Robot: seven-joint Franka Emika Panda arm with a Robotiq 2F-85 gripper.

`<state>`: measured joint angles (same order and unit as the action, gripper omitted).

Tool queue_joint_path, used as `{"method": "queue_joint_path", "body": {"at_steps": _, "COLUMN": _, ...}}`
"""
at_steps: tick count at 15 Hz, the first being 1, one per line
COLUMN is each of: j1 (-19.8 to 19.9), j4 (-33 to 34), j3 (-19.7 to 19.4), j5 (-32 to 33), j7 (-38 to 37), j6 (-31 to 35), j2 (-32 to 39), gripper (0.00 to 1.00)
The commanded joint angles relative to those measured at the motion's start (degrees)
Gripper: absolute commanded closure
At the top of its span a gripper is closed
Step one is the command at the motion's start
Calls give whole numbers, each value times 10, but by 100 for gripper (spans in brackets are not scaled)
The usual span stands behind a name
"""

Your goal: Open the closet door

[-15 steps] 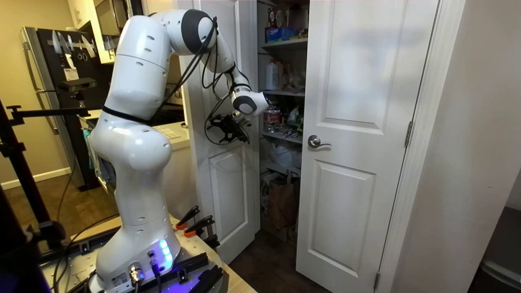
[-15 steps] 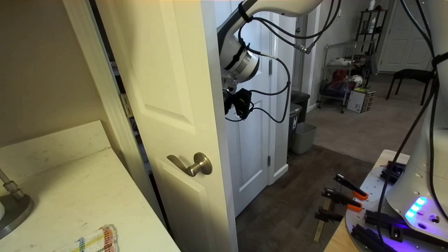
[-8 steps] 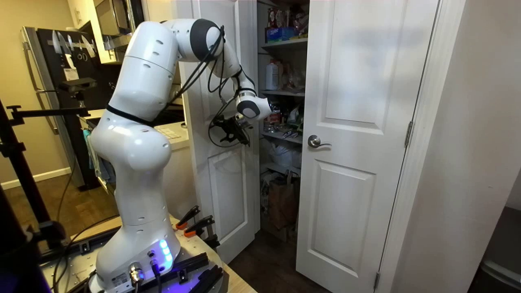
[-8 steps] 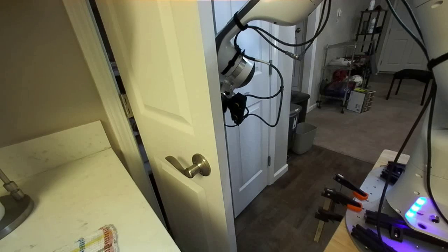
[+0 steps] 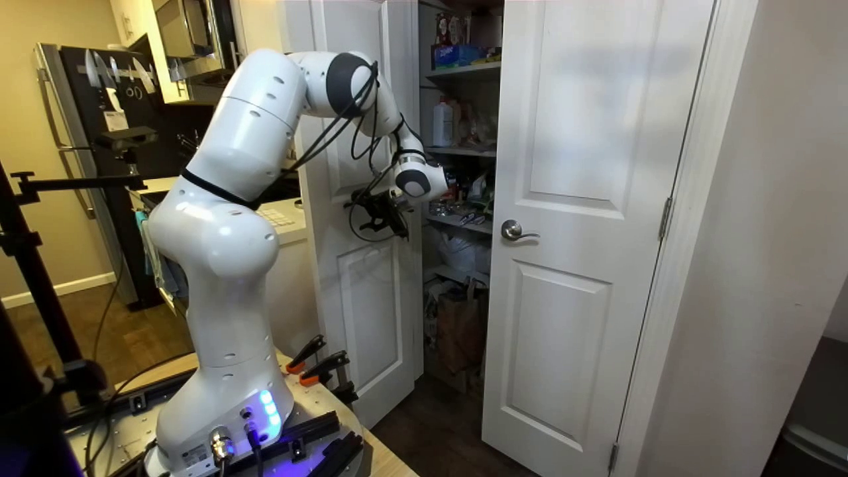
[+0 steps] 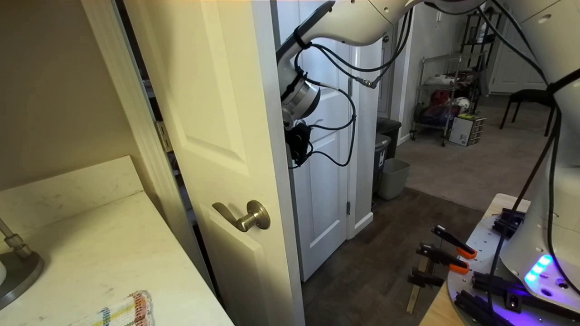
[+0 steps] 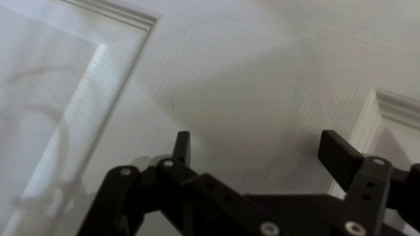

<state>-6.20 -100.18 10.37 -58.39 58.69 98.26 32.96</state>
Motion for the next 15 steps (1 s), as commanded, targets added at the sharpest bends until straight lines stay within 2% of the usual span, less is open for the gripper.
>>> {"method": "queue_joint_path", "body": {"at_steps": 1, "j1": 9, "j4": -6, "j3": -21, "j5": 7, "j7": -25, "j6": 5, "j2": -7, "gripper": 0}}
{"method": "queue_joint_path", "body": {"at_steps": 8, "j1": 33, "j4": -29, "j3": -77, "j5": 44, "j7": -78, "j6": 37, "j2": -46, "gripper": 0}}
{"method": "queue_joint_path", "body": {"at_steps": 11, "j1": 56, "j4": -51, "j3": -91, "j5": 30, "j7": -101, "j6": 64, "j2": -66, "gripper": 0}}
{"method": "queue_joint_path", "body": {"at_steps": 12, "j1": 53, "j4": -7, "j3": -76, "j5": 40, "j7": -82, "j6": 44, "j2": -28, "gripper": 0}}
{"method": "queue_joint_path", "body": {"at_steps": 15, "j1": 68, "j4": -23, "j3": -83, "j5": 39, "j7": -86, "j6": 50, "j2": -42, "gripper": 0}}
